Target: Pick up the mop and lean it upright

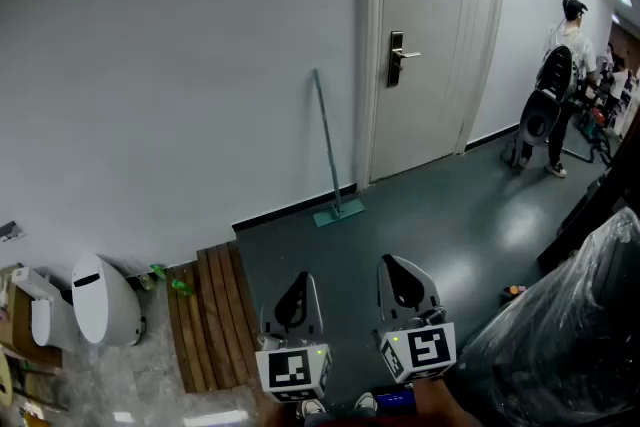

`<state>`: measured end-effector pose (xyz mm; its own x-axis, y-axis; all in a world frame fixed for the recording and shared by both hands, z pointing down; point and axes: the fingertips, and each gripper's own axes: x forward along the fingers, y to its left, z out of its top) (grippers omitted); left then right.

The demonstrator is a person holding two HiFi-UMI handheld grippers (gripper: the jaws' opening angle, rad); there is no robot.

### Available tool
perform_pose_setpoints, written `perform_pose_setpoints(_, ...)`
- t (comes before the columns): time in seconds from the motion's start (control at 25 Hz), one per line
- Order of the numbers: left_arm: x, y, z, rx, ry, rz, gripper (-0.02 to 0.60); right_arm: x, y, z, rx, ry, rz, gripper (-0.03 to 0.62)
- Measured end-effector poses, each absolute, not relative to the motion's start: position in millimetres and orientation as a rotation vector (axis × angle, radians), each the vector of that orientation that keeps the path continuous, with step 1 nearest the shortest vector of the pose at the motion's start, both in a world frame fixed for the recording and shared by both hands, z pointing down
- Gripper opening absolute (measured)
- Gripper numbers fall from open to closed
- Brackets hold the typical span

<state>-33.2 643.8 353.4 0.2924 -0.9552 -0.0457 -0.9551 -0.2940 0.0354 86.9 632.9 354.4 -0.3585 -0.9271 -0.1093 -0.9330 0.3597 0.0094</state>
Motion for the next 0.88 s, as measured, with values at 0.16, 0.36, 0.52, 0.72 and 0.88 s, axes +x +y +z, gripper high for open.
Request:
perform_pose_setpoints(0.16, -28.4, 638.1, 369.3, 2.530, -1.880, -0.058, 0.014, 95.8, 628.2, 355.6, -1.727, 2.519, 0.100, 0.016)
perform_pose_setpoints(0.36, -13.7, 637.3, 371.4, 2.526, -1.885, -0.034, 0.014, 109.0, 626.3, 356.5, -1.714, 2.515, 0.088, 0.017)
perform_pose_setpoints(0.52, 3.7, 635.2, 372.4, 2.527, -1.881, -0.032, 0.014, 122.3, 625.4, 356.3, -1.665, 2.518, 0.071, 0.017)
perform_pose_setpoints(0.72, 26.5, 637.2, 378.8, 2.502, -1.889, -0.031, 0.014, 142.0, 624.8, 359.6, -1.631, 2.537, 0.061, 0.017)
perform_pose_setpoints(0.88, 44.6, 640.1, 379.5, 2.490, -1.876, -0.036, 0.014, 154.8, 626.5, 360.7, -1.602, 2.547, 0.078, 0.017)
